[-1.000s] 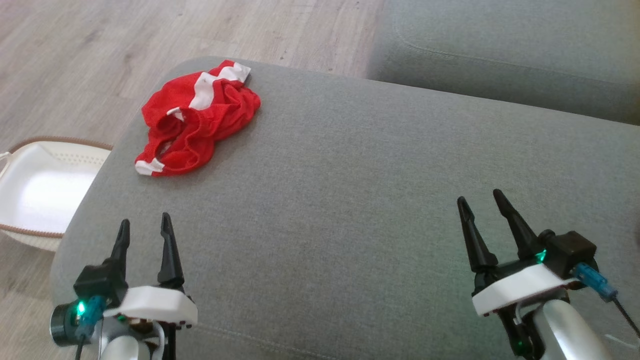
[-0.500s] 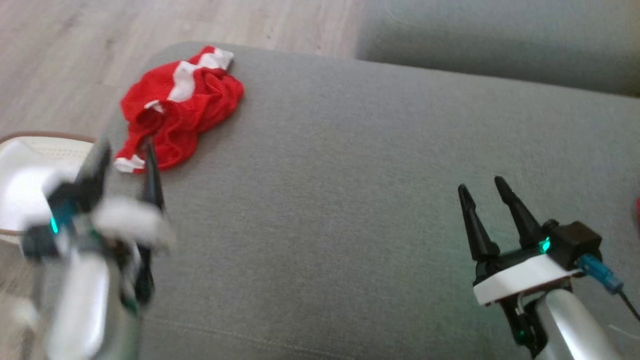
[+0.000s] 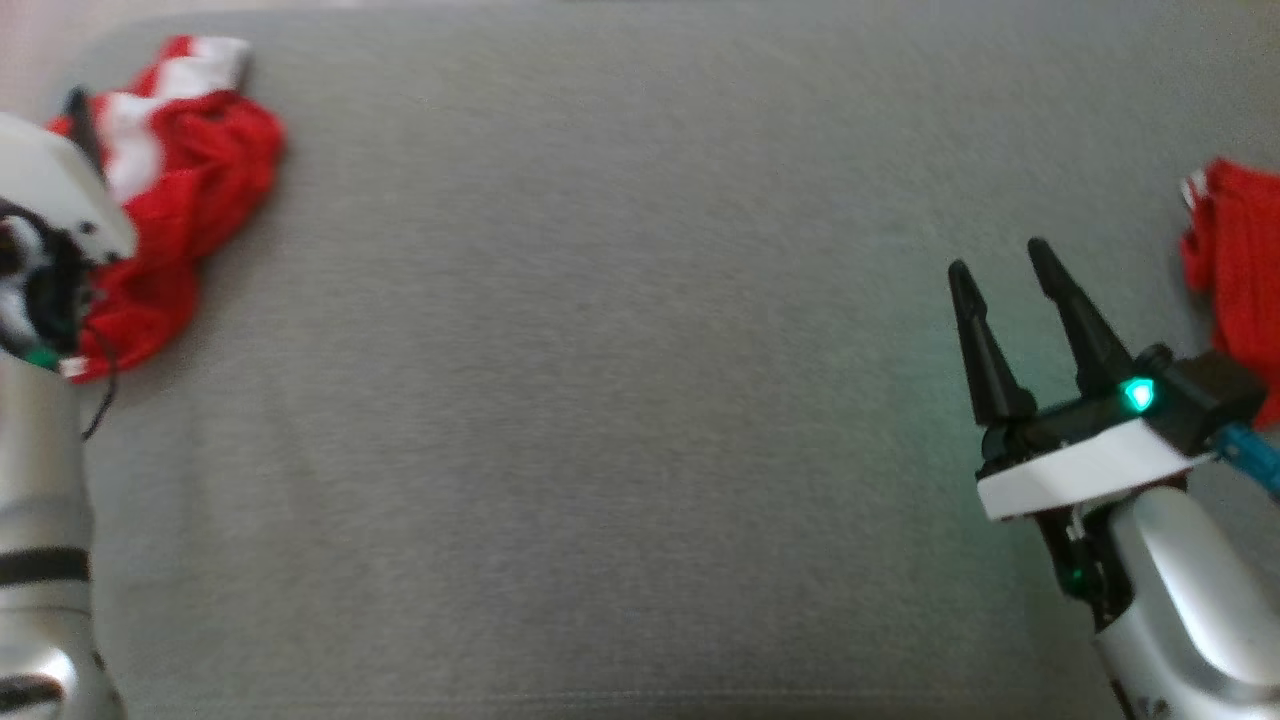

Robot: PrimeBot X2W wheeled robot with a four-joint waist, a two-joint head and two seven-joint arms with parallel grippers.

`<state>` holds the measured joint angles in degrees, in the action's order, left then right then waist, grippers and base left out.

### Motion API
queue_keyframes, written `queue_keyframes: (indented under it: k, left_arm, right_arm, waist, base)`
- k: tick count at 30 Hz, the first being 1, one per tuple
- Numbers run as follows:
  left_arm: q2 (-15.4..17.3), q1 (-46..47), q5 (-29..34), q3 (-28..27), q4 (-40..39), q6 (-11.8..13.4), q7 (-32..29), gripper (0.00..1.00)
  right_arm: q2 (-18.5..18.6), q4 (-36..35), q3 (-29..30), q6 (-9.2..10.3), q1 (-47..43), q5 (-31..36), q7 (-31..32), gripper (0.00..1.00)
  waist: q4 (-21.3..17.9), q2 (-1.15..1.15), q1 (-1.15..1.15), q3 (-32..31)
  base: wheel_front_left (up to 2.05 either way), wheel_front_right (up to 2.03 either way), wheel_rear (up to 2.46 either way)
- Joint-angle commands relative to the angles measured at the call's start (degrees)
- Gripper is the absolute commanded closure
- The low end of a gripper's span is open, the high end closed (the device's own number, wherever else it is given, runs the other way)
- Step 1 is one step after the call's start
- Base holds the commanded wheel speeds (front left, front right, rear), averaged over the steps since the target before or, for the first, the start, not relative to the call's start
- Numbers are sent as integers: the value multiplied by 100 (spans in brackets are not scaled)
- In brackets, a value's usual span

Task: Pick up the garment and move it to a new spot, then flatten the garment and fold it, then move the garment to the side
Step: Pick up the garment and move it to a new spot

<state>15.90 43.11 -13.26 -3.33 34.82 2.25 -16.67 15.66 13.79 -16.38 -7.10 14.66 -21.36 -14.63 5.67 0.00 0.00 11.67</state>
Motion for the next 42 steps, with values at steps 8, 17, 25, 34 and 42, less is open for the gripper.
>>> queue_keyframes:
  k: [8,17,25,34,42]
  left_arm:
    - [846,394,-47,-514,1304,460,-308,0]
    - [1011,256,27,-395,2134,491,-377,68]
    - [1082,443,151,-169,2145,322,55,100]
    - [1160,956,724,673,1799,-248,444,100]
    - [813,1274,1066,1556,1028,-807,504,100]
  right_arm:
    - [204,-275,-132,-39,395,-223,-36,0]
    - [245,-289,-119,-39,430,-265,-36,0]
    - [205,-211,-199,-39,412,-243,-36,0]
    - [-32,28,-281,-39,190,-198,-37,0]
    - [-230,203,-211,-39,-43,-104,-37,0]
  waist:
    - [-1094,0,0,943]
    - [-1101,0,0,1050]
    - [-962,0,0,771]
    - [-939,0,0,-196]
    - [-1106,0,0,-895]
  base:
    - [0,0,0]
    - [0,0,0]
    - [0,0,0]
    - [0,0,0]
    - [0,0,0]
